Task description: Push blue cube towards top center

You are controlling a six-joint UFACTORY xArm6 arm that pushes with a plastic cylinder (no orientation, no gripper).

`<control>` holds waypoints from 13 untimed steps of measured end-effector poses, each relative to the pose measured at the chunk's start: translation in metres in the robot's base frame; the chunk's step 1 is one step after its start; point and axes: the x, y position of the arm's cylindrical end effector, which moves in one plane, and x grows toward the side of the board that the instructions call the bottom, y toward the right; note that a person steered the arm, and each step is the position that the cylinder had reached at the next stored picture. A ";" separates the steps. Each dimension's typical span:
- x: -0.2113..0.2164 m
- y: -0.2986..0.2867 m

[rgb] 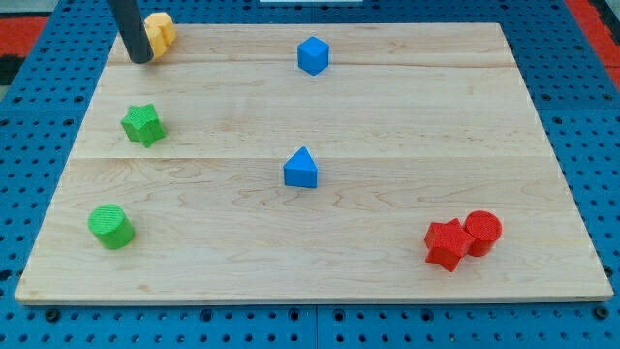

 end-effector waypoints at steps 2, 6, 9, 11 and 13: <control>0.019 -0.005; 0.024 0.095; 0.089 0.111; 0.048 0.168; 0.003 0.268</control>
